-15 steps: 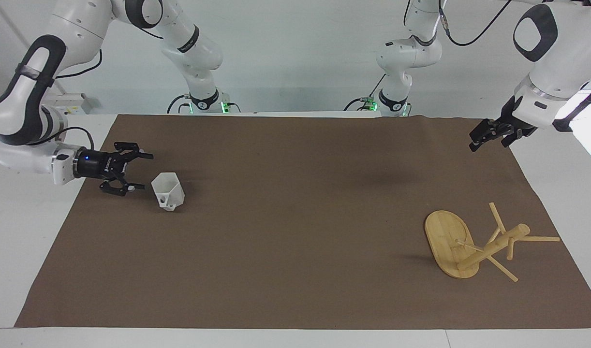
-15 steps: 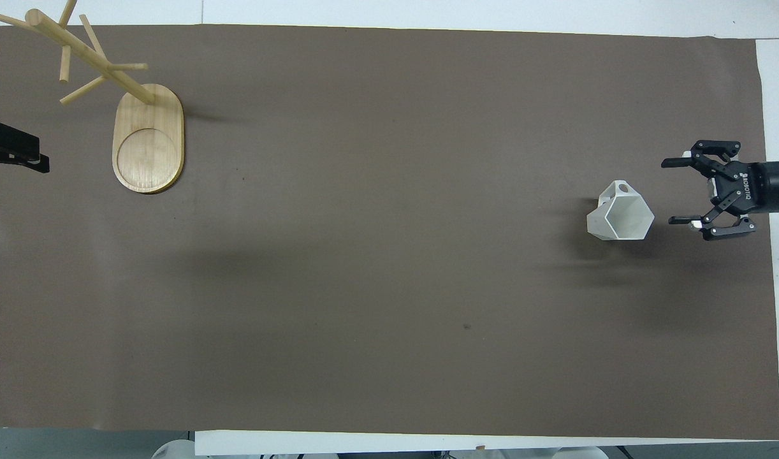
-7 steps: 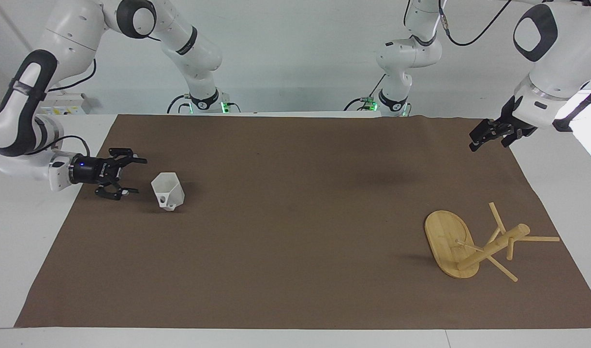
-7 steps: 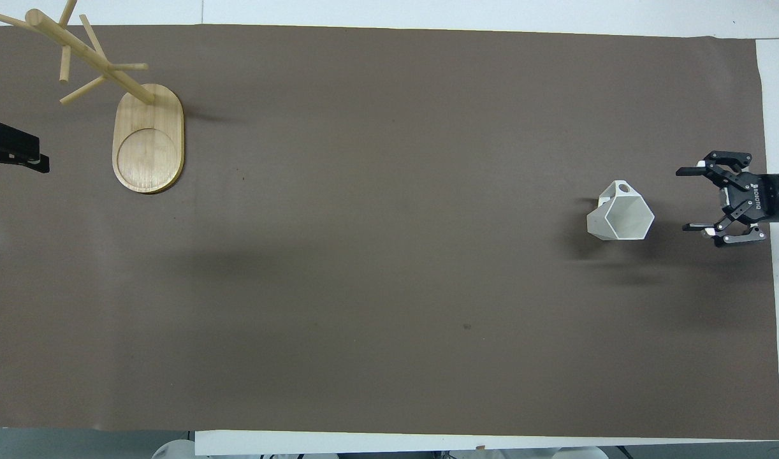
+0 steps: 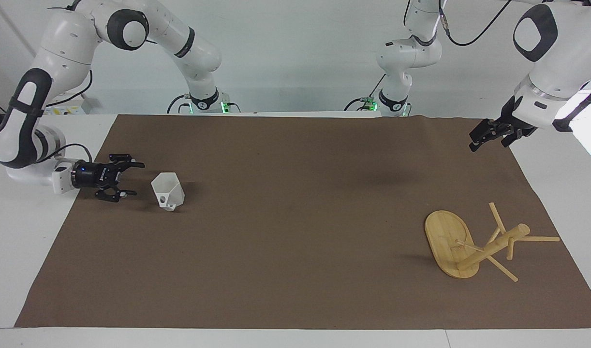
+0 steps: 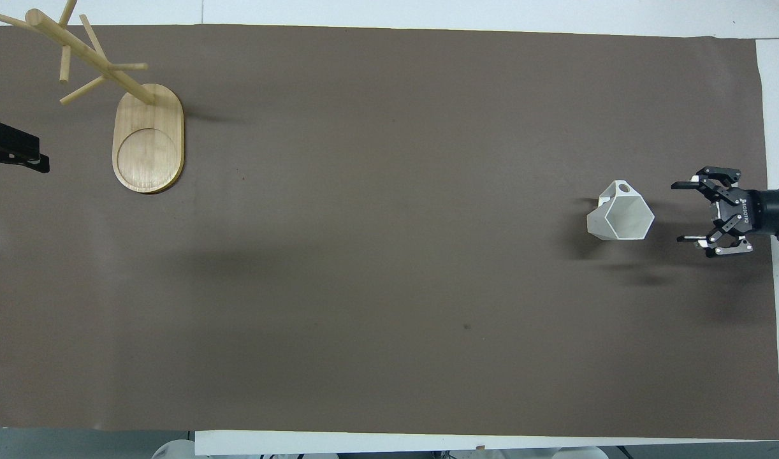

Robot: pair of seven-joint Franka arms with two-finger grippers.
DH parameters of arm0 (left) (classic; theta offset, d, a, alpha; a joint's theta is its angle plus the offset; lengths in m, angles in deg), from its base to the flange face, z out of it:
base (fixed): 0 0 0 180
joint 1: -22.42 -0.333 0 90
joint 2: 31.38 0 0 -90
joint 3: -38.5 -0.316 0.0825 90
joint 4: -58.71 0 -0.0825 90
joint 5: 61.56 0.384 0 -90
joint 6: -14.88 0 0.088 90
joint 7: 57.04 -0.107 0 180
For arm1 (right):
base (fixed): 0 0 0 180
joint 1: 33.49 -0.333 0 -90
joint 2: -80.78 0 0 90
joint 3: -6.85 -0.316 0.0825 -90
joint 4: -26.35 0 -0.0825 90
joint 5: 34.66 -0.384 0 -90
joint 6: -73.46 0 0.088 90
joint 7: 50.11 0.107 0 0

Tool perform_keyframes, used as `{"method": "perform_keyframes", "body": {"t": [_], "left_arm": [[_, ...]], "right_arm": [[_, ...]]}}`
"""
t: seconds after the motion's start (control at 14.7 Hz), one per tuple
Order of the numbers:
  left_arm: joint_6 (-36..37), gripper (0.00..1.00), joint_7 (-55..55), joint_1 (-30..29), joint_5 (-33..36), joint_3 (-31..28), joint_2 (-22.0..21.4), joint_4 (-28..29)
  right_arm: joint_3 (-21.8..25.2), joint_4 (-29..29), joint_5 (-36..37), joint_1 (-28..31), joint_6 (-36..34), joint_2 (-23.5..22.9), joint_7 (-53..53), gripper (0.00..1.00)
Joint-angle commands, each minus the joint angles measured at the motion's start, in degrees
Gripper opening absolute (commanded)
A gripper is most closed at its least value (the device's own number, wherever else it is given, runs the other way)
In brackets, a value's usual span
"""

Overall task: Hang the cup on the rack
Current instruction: 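Close the right gripper on the white mug's body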

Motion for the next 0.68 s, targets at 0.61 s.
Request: {"method": "perform_keyframes", "body": {"t": [0.61], "left_arm": [[-0.67,0.99,0.68,-0.24,0.83,0.28,-1.4,1.78]], "right_arm": [[-0.64,-0.01,0.55,-0.82,1.6,-3.87,-6.34,1.0]]}}
